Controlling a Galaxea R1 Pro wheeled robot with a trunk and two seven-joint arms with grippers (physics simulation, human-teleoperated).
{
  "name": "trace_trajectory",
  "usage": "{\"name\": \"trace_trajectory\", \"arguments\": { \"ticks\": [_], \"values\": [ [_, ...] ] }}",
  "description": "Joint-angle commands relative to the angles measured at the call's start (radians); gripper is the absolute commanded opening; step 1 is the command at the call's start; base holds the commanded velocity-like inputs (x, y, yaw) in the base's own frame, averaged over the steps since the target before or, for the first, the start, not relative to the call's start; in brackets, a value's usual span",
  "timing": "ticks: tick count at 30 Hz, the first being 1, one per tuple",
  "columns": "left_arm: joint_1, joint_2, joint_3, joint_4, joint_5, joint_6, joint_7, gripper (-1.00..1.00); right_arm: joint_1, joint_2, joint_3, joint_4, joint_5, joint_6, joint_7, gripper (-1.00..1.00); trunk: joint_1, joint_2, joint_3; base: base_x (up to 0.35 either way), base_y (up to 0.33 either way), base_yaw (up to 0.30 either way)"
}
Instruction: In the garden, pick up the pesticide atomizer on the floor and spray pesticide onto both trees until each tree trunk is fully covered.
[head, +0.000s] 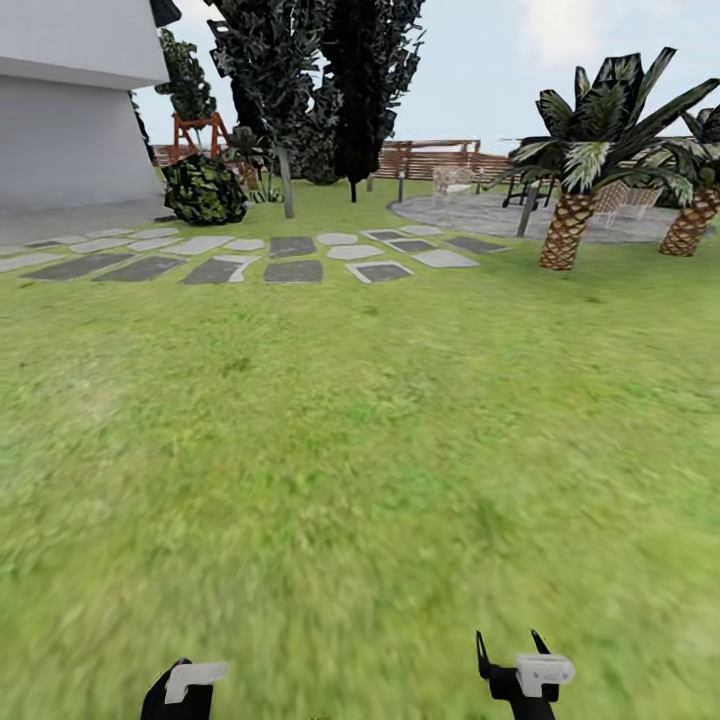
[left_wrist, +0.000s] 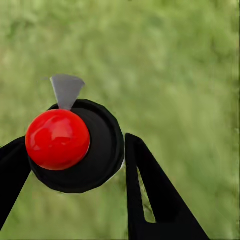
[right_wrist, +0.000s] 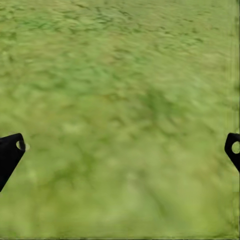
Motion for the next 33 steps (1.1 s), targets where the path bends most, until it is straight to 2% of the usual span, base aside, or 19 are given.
{"name": "trace_trajectory", "arguments": {
  "ticks": [1, 33],
  "values": [
    [0.000, 0.000, 0.000, 0.000, 0.000, 0.000, 0.000, -1.00, 0.000, -0.001, 0.000, 0.000, 0.000, 0.000, 0.000, 1.00, 0.000, 0.000, 0.000, -0.076, -0.268, -0.300],
    [0.000, 0.000, 0.000, 0.000, 0.001, 0.000, 0.000, -1.00, 0.000, -0.001, 0.000, 0.000, 0.000, 0.000, 0.000, 1.00, 0.000, 0.000, -0.013, -0.012, -0.269, -0.300]
  ]
}}
